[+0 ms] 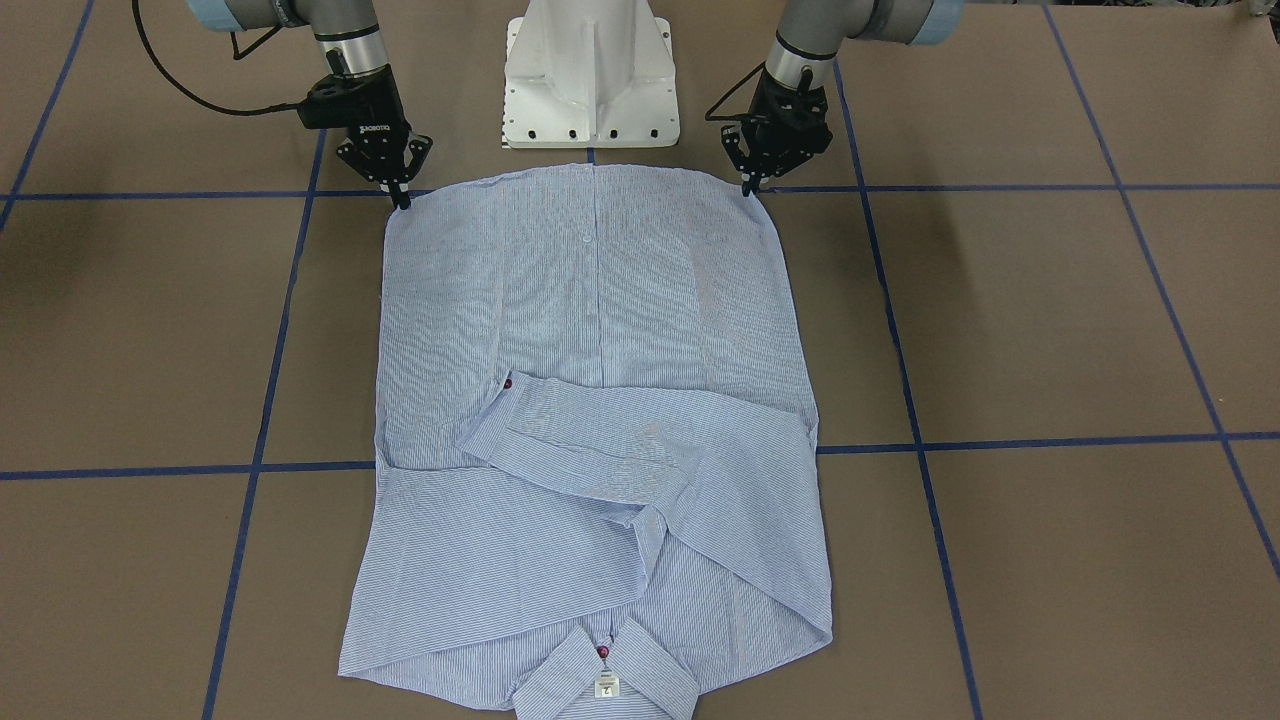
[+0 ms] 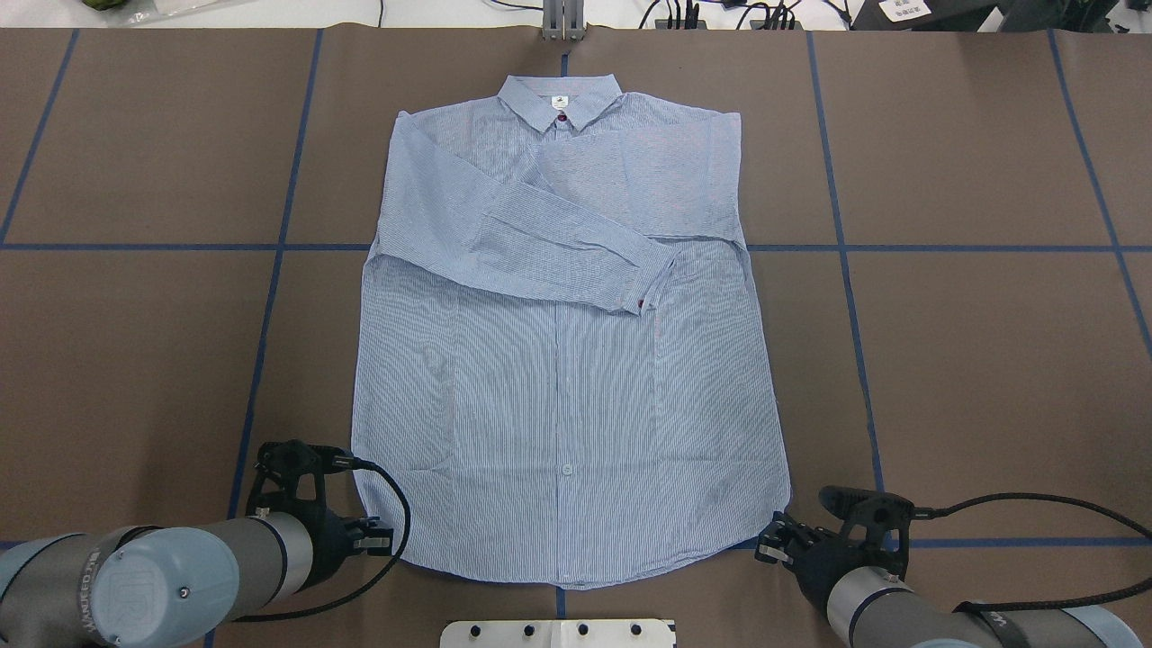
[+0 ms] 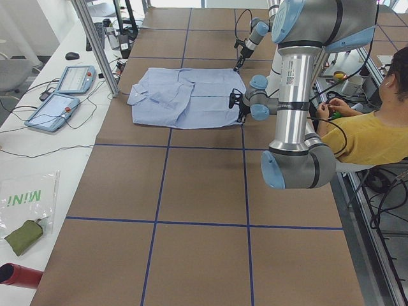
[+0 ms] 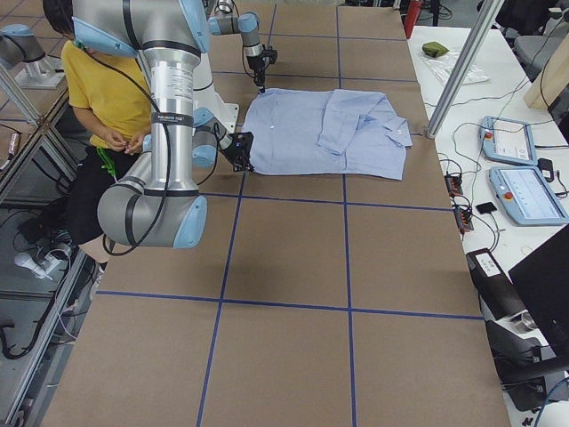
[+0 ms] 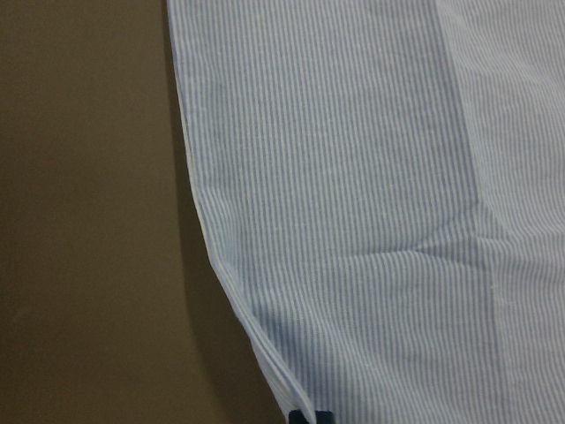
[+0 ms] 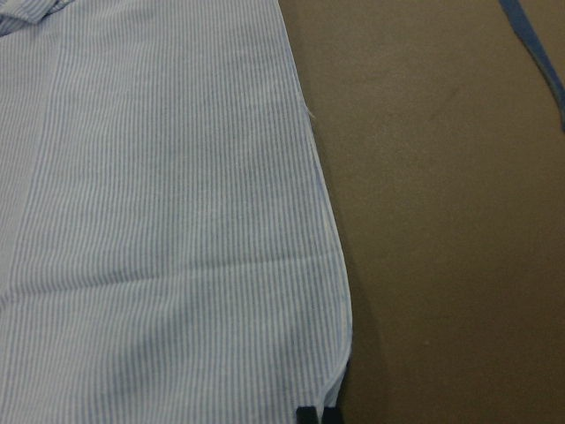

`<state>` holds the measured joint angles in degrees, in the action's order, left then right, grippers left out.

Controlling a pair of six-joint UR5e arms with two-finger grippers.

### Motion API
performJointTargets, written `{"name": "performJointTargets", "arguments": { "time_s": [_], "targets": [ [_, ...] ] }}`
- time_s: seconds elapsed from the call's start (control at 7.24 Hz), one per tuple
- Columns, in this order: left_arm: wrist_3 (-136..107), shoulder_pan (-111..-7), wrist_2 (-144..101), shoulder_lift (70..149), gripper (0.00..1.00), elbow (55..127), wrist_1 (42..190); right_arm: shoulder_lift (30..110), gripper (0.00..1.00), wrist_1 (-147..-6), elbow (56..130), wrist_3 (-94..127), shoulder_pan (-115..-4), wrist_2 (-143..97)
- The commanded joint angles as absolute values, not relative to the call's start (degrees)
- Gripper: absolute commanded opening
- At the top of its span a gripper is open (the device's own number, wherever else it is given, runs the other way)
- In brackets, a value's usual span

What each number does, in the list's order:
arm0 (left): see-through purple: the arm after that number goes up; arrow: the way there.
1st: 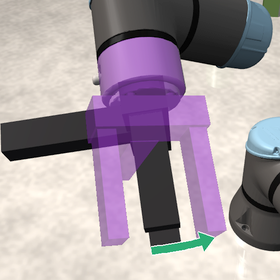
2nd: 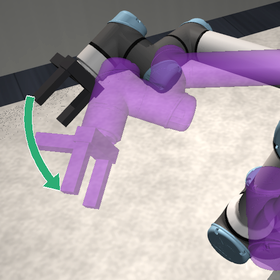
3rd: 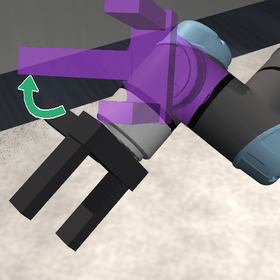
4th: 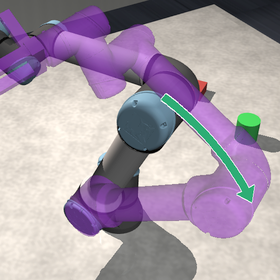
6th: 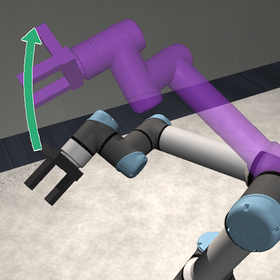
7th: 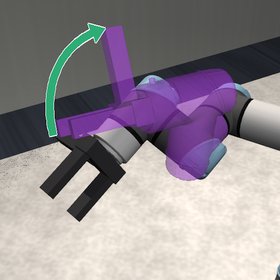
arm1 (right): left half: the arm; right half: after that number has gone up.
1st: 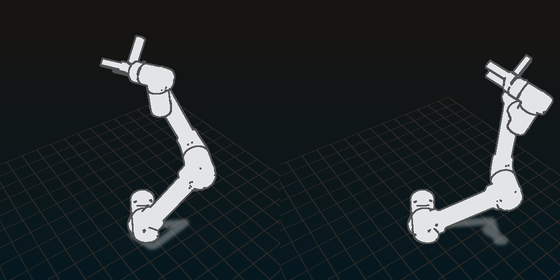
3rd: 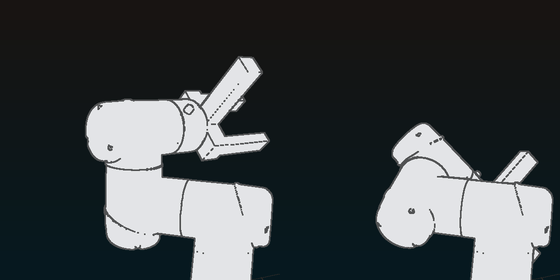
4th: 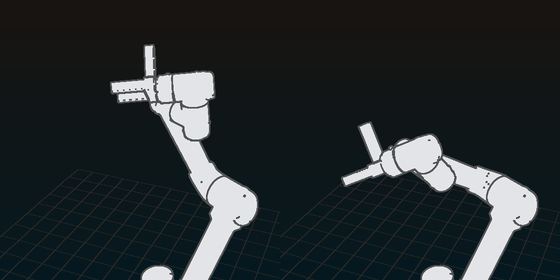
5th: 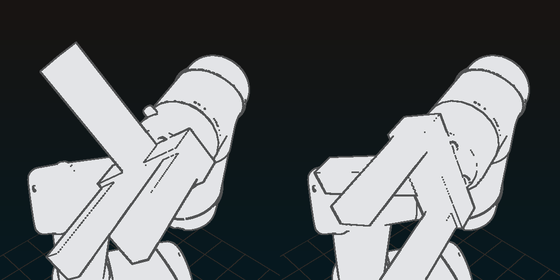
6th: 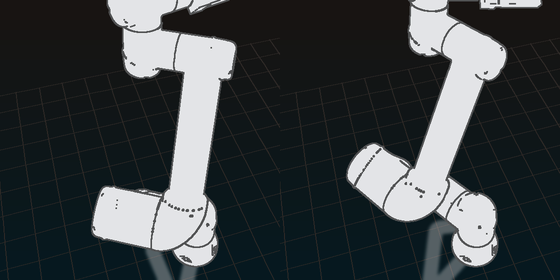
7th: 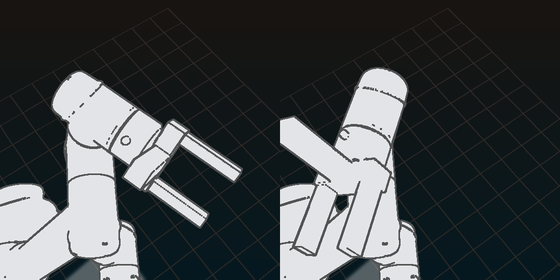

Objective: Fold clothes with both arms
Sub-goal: 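Lift the hem with both grippers and fold it toward the collar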

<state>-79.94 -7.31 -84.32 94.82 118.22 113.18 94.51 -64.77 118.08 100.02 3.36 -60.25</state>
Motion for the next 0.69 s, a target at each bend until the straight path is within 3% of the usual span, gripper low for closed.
{"name": "performJointTargets", "arguments": {
  "time_s": [0.0, 0.28, 0.55],
  "targets": [
    [-79.02, -7.73, -84.99, 93.88, 0.00, 125.89, 112.51, 96.49, 0.00, -69.48, 124.57, 100.02, 3.25, -60.90],
    [-78.57, -8.08, -91.11, 92.55, 0.00, 140.11, 105.17, 96.42, 0.00, -87.45, 142.55, 100.02, 3.16, -67.12],
    [-78.49, -9.57, -97.44, 93.42, 0.00, 156.63, 88.58, 92.93, 0.00, -102.75, 158.14, 100.02, 1.42, -73.45]
  ]
}}
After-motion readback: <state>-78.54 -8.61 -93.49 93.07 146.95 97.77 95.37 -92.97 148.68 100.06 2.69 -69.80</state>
